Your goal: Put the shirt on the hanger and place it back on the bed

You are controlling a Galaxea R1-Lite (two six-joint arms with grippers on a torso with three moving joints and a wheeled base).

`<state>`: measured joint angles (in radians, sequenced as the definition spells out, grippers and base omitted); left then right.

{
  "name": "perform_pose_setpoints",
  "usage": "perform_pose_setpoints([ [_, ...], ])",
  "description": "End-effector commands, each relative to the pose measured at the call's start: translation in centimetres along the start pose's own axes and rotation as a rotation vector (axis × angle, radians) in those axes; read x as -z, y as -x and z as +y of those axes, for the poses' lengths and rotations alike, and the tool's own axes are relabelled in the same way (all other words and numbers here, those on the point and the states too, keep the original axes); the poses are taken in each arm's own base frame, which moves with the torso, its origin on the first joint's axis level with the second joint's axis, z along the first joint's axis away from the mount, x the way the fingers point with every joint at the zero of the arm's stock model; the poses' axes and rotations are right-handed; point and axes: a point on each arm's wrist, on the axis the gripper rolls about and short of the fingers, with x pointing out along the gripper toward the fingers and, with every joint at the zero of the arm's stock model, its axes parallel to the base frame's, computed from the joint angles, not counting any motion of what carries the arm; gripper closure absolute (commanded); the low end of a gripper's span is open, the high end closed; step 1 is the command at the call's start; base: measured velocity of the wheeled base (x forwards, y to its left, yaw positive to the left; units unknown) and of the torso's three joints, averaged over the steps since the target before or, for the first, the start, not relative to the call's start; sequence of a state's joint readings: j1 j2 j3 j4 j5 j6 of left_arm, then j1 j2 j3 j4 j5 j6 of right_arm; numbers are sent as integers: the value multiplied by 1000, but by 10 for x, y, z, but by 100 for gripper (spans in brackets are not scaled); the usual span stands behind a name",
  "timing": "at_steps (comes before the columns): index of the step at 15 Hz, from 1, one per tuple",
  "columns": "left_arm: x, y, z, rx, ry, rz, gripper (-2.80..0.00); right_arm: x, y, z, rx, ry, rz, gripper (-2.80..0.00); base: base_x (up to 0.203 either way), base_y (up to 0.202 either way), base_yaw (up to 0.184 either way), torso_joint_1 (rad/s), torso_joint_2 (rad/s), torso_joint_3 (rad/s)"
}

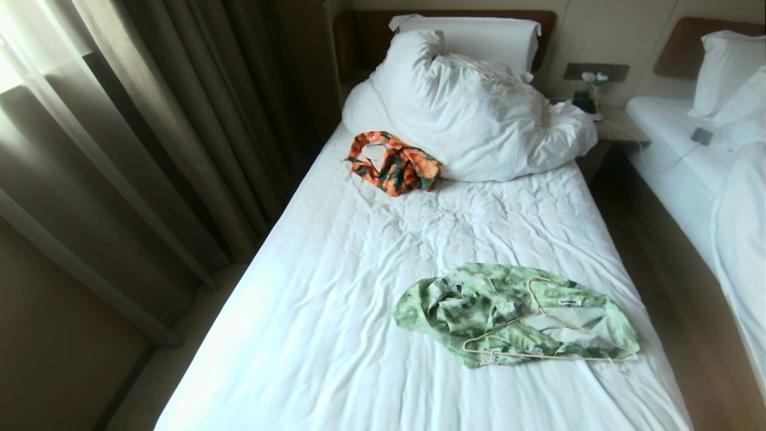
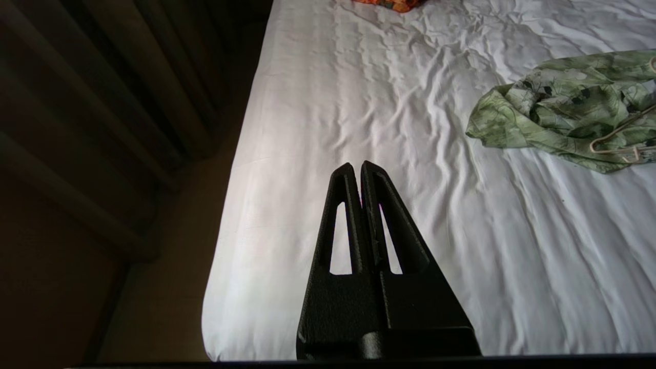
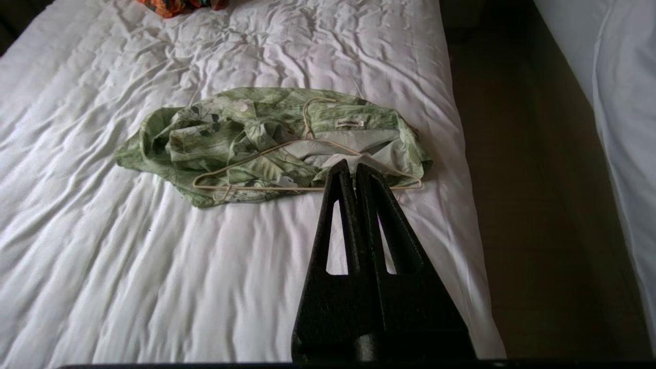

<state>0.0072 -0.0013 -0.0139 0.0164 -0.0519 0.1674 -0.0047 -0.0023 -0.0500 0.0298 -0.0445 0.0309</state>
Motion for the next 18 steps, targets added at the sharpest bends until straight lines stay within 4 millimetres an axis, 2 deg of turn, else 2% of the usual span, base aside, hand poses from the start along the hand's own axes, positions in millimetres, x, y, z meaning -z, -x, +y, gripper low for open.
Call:
perform_pose_setpoints([
  [1, 0, 0, 0, 0, 8, 3, 0, 2, -1, 0, 5, 24, 10, 0, 0, 0, 0, 0, 0, 0],
  [4, 0, 0, 0, -6, 19, 4, 0, 11, -3, 0, -30, 57, 41, 0, 0, 0, 0, 0, 0, 0],
  [7, 1, 0, 0, -8, 61, 2, 0, 10, -4, 1, -34, 41, 21, 0, 0, 0, 0, 0, 0, 0],
  [11, 1, -1, 2, -73, 206, 1, 0, 10, -4, 1, -33, 25, 20, 0, 0, 0, 0, 0, 0, 0],
  [18, 1, -1, 2, -74, 212, 0, 0, 11, -4, 1, -32, 24, 20, 0, 0, 0, 0, 0, 0, 0],
])
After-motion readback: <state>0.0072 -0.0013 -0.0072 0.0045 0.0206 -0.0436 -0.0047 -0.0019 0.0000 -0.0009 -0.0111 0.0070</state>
